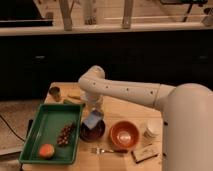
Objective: Wipe purple bowl with sponge
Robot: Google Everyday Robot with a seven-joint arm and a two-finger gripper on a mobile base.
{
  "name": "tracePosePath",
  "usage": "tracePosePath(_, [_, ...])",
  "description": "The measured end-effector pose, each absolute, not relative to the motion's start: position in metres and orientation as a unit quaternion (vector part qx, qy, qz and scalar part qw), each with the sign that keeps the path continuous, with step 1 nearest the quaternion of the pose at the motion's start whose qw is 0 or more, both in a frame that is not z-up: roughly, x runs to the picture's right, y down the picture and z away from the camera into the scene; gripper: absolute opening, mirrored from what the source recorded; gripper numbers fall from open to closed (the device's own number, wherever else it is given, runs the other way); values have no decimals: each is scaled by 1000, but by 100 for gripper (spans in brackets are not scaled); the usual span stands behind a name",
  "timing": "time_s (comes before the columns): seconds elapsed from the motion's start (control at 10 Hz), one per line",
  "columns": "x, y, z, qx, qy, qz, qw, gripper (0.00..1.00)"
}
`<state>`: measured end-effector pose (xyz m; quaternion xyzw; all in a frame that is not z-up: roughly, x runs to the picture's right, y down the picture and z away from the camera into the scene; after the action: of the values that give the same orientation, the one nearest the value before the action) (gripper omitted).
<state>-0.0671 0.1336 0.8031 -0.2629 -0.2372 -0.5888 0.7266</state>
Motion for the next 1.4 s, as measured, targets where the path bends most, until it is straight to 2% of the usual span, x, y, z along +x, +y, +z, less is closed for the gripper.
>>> tracePosePath(0.4, [-110,169,800,-277,-262,-629,677,2])
tracePosePath(0.9, [-86,204,764,-284,-265,-641,662,2])
tracePosePath(1.4, [-65,201,750,-274,-264,-625,681,2])
